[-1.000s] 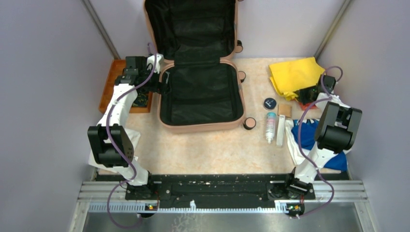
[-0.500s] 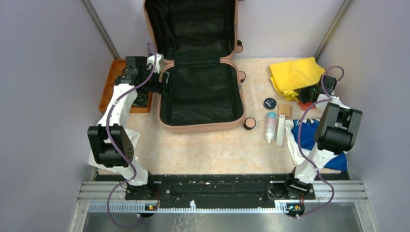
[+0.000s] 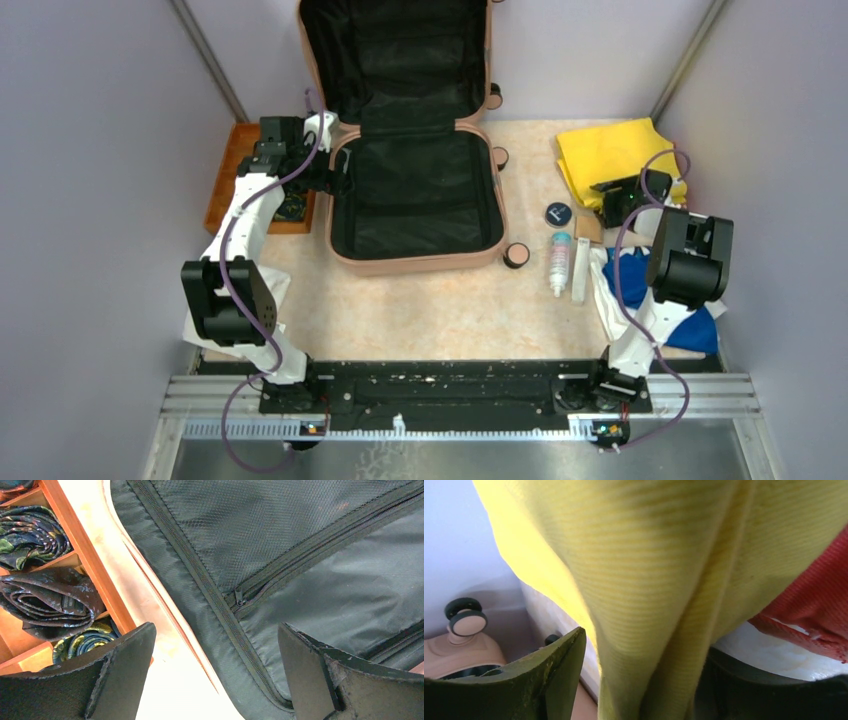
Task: Pack the luggage
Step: Pick up the clothes from the corner of the board.
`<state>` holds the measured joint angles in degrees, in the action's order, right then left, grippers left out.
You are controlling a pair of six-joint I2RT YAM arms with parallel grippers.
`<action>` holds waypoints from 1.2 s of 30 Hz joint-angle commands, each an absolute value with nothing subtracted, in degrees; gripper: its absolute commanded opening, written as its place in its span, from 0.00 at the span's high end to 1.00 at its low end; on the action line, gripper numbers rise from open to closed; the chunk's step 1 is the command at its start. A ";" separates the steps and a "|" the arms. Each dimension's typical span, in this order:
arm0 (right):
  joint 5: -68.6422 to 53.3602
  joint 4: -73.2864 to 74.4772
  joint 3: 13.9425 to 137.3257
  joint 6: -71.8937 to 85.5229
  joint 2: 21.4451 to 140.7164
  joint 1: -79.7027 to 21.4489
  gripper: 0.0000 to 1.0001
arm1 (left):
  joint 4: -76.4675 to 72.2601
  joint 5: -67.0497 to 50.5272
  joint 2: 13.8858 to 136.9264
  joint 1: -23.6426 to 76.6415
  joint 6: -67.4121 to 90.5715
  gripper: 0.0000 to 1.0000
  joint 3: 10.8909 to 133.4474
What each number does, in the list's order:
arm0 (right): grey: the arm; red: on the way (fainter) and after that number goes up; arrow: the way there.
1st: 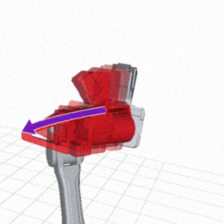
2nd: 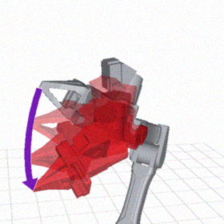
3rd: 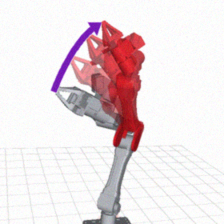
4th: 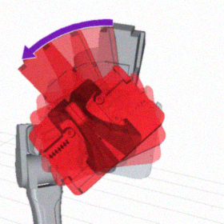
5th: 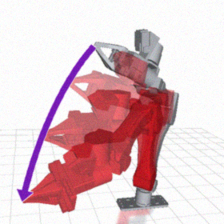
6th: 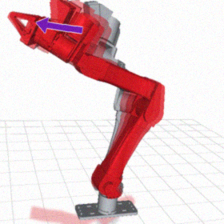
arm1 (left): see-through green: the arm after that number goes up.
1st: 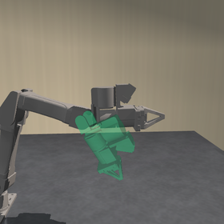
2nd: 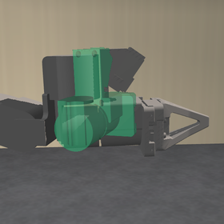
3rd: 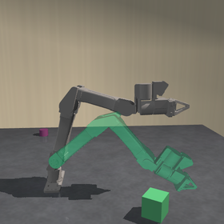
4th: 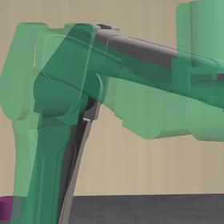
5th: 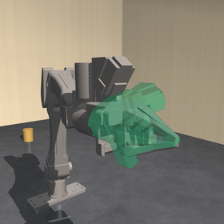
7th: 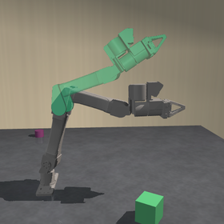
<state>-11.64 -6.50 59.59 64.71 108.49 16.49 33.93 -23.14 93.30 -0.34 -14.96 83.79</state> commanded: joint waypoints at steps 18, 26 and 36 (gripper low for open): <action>-10.72 -24.00 55.54 70.95 113.39 15.61 0.64 | 33.27 -22.99 93.05 -0.22 -15.32 0.02 84.52; -17.02 -32.34 54.90 78.61 111.07 15.38 0.86 | 33.33 -23.79 93.13 -0.23 -15.20 0.02 85.25; -19.30 -34.96 56.09 85.99 108.94 15.37 0.90 | 33.35 -22.81 92.64 1.72 -15.45 0.02 84.76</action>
